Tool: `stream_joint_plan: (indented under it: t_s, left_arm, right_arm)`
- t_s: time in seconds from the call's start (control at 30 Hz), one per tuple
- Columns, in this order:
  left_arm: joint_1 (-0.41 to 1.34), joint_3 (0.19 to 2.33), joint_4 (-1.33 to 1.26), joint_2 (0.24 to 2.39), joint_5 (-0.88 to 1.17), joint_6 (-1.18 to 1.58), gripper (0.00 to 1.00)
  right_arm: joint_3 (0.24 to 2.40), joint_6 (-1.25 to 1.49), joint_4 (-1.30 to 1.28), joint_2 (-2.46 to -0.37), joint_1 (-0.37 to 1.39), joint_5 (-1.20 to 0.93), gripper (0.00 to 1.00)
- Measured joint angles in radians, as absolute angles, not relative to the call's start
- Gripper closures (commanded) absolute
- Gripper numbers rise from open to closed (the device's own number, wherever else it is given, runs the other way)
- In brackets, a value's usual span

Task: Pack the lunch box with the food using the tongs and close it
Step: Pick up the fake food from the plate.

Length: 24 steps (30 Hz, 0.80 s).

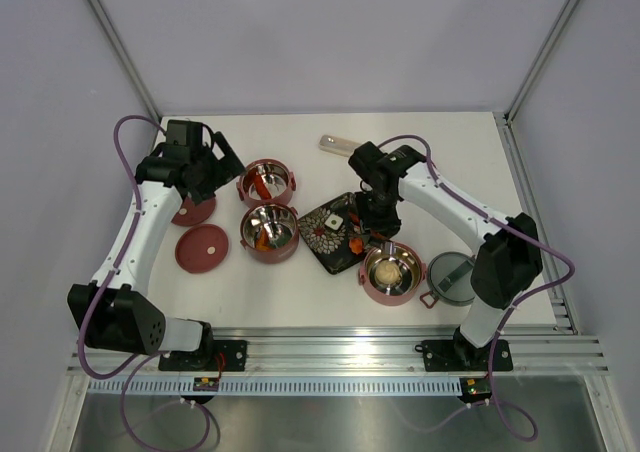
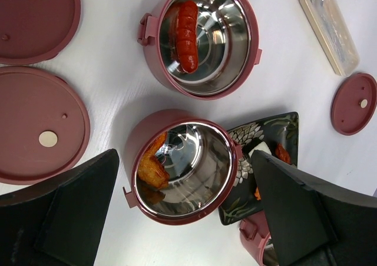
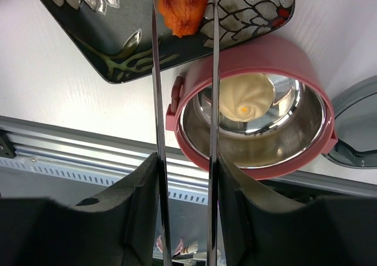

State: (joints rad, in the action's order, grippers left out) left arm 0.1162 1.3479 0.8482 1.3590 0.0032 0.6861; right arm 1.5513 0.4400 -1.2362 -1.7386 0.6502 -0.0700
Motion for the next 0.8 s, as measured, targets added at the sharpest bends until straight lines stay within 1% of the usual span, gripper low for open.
stream_joint_plan:
  t_s: [0.03,0.1,0.13,0.2,0.37,0.53,0.8]
  left_arm:
    - [0.116,1.348,0.847,1.359,0.003,0.686,0.01]
    - [0.116,1.348,0.843,1.359,0.003,0.686,0.01]
    - [0.116,1.348,0.843,1.359,0.004,0.686,0.01]
    - [0.116,1.348,0.843,1.359,0.004,0.686,0.01]
    - [0.116,1.348,0.843,1.366,0.004,0.686,0.01]
    - [0.116,1.348,0.842,1.371,0.004,0.686,0.01]
    - [0.113,1.348,0.839,1.371,0.003,0.686,0.01]
  right_arm:
    - [1.558,0.44,-1.238,-1.739,0.65,-0.07,0.72]
    - [1.571,0.437,-1.245,-1.739,0.651,-0.07,0.76]
    - [1.576,0.437,-1.249,-1.739,0.651,-0.07,0.8]
    - [1.585,0.437,-1.257,-1.739,0.653,-0.07,0.81]
    - [1.608,0.436,-1.271,-1.739,0.654,-0.07,0.88]
    - [1.631,0.435,-1.281,-1.739,0.654,-0.069,0.89]
    - [1.682,0.425,-1.299,-1.739,0.654,-0.07,0.94]
